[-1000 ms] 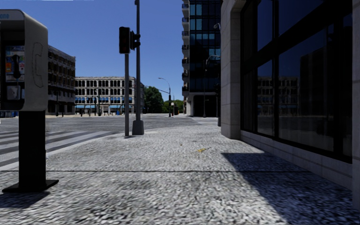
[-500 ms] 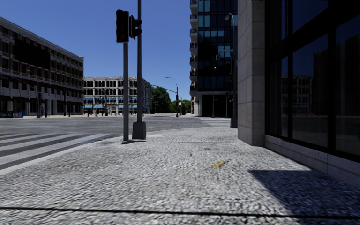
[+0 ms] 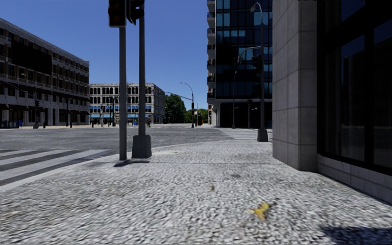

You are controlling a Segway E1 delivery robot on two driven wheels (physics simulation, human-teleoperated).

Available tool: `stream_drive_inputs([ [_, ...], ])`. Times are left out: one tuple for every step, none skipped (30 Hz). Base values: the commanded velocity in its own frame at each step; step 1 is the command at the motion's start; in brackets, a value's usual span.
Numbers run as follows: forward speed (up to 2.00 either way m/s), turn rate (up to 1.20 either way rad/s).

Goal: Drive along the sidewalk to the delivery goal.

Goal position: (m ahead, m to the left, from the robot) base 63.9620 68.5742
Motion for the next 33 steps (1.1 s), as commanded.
stream_drive_inputs([
  [1.99,0.0],
  [1.99,0.0],
  [1.99,0.0],
  [1.99,0.0],
  [1.99,0.0],
  [1.98,0.0],
  [1.97,0.0],
  [1.97,0.0],
  [1.97,0.0],
  [1.97,0.0],
  [1.97,0.0],
  [1.97,0.0],
  [1.97,0.0],
  [1.97,0.0],
  [1.97,0.0],
  [1.97,0.0],
  [1.97,0.0],
  [1.97,0.0],
  [1.97,-0.13],
  [1.97,-0.24],
  [1.97,-0.24],
  [1.97,-0.29],
  [1.96,-0.32],
  [1.93,-0.32],
  [1.93,-0.32],
  [1.92,-0.33],
  [1.9,-0.33],
  [1.83,-0.33],
  [1.76,-0.33],
  [1.76,-0.33],
  [1.7,-0.33],
  [1.66,-0.33],
  [1.63,-0.33],
])
